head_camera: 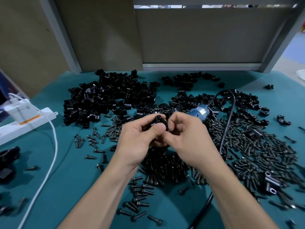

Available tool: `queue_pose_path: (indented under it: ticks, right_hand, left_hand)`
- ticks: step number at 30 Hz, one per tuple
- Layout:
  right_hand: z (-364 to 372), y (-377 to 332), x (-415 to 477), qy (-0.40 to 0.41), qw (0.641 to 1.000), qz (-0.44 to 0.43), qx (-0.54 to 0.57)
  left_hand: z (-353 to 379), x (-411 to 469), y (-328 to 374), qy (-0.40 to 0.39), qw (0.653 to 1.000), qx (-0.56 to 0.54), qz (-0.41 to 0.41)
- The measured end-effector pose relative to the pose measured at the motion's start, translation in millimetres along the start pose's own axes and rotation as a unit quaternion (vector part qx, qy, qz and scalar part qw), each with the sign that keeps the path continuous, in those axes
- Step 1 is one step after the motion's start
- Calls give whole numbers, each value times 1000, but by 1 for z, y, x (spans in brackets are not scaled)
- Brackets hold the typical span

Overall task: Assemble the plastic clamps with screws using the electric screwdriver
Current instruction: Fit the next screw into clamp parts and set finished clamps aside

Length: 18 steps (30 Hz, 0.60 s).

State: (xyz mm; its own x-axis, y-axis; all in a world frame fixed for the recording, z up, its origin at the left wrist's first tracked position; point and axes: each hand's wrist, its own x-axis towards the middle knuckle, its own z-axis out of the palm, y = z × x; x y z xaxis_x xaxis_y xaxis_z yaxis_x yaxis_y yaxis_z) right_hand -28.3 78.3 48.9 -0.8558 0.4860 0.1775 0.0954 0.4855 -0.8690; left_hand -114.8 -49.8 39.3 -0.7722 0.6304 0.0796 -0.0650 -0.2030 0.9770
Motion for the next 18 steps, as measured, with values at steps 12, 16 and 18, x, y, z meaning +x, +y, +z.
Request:
queue_pose_path:
  ticks: [12, 16, 18]
  right_hand:
    - [-52, 32, -32, 3, 958, 92, -270]
    - [-73, 34, -27, -70, 913, 159, -368]
    - [-87, 33, -19, -122, 896, 197, -379]
  left_hand:
    - [37, -20, -12, -9, 998, -32, -52]
    - [48, -28, -25, -29, 997, -6, -75]
    - [50, -28, -28, -29, 996, 12, -78]
